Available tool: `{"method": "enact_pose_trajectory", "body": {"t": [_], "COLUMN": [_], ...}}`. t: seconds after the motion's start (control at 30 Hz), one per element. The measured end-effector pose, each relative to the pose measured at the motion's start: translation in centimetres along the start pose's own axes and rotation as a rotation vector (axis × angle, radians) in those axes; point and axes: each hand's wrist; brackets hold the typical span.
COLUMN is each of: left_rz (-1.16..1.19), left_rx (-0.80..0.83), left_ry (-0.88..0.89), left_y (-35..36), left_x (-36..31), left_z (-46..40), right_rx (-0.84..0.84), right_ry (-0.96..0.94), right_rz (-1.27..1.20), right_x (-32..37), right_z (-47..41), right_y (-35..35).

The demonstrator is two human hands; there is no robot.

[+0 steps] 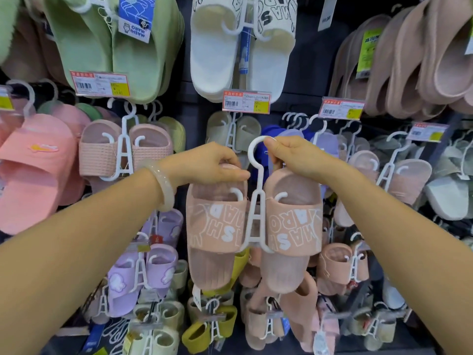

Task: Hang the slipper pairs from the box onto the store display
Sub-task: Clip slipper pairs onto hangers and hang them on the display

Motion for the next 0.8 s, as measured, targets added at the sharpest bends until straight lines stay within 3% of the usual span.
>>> {"method": "enact_pose_trajectory", "body": {"t": [0.27, 0.43, 0.63, 0.8], "left_rz": [0.151, 0.123, 0.220, 0.233], "left_rx": [0.028, 0.052, -0.116, -0.159], "left_ry": [0.029, 0.032, 0.114, 0.191], "left_y": [0.8, -0.3, -1.9, -3.0], "left_x": [0.0, -0.4, -1.5, -3.1], "left_z": [-0.7, -1.1, -1.8, -2.9], "right_rx": [-0.062, -0.107, -0.133, -0.176], "right_ry": [0.025, 0.009, -0.026, -0.051], "right_rz": [-0.002, 0.008, -0.043, 0.016], "right_x": [1.5, 1.7, 1.8, 3.0], "right_z": [-0.5, -0.8, -0.9, -0.4], "right_y": [0.0, -0.2, -1.1, -2.7]}}
Point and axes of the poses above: each hand's wrist, its own z-axis away from the middle knuckle, its own y-axis out of the palm, x = y × z, and after that the axes turned 8 degrees about -z, right-handed
